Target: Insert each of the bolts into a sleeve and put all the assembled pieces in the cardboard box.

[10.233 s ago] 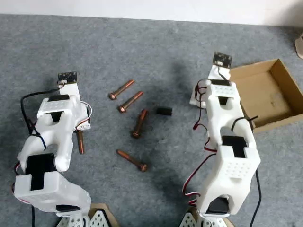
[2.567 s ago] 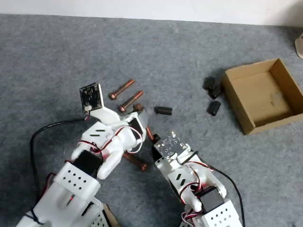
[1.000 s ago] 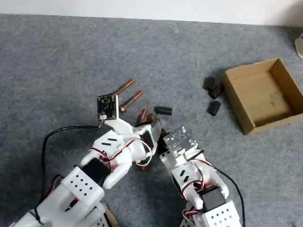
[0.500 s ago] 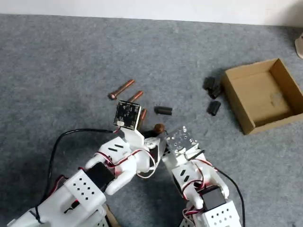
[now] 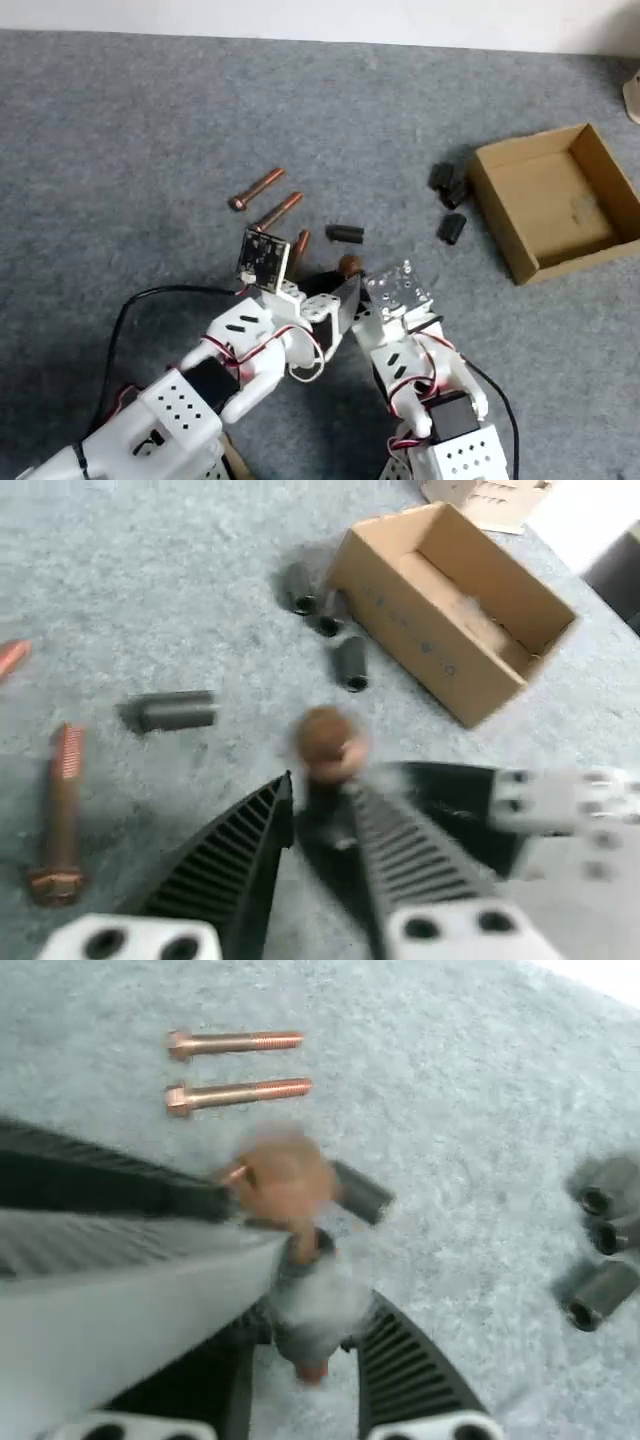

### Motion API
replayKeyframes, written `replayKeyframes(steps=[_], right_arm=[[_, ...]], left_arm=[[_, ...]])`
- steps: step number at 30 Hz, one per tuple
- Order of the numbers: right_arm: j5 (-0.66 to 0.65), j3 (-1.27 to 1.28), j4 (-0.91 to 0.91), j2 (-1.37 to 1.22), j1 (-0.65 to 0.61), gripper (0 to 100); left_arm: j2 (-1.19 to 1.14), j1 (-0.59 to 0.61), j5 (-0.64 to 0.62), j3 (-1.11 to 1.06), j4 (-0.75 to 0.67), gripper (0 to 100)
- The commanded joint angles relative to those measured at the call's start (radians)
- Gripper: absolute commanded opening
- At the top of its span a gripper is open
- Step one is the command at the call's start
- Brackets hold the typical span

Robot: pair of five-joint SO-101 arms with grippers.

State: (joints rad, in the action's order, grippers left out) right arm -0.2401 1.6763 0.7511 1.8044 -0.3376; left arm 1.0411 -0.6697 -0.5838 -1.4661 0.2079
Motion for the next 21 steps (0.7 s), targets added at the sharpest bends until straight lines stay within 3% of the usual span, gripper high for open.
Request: replayKeyframes(steps=[1, 3, 8, 15, 21], right_arm=[[0.014, 0.094, -0.047, 0.019, 0.018, 0.5], [0.014, 0.094, -0.045, 0.019, 0.018, 0.5], [0.014, 0.094, -0.045, 0.019, 0.022, 0.5], [0.014, 0.094, -0.054, 0.019, 0.067, 0.5], [0.021, 0.094, -0.07, 0.008, 0.116, 0.5]], left_arm=[[-0.004, 0.007, -0.015, -0.002, -0.011, 31], [-0.004, 0.007, -0.023, -0.002, -0.006, 34], [0.002, 0.012, -0.025, 0.001, 0.012, 32], [0.004, 0.134, -0.037, 0.005, 0.012, 32], [0.004, 0.145, -0.086, 0.008, 0.017, 32]])
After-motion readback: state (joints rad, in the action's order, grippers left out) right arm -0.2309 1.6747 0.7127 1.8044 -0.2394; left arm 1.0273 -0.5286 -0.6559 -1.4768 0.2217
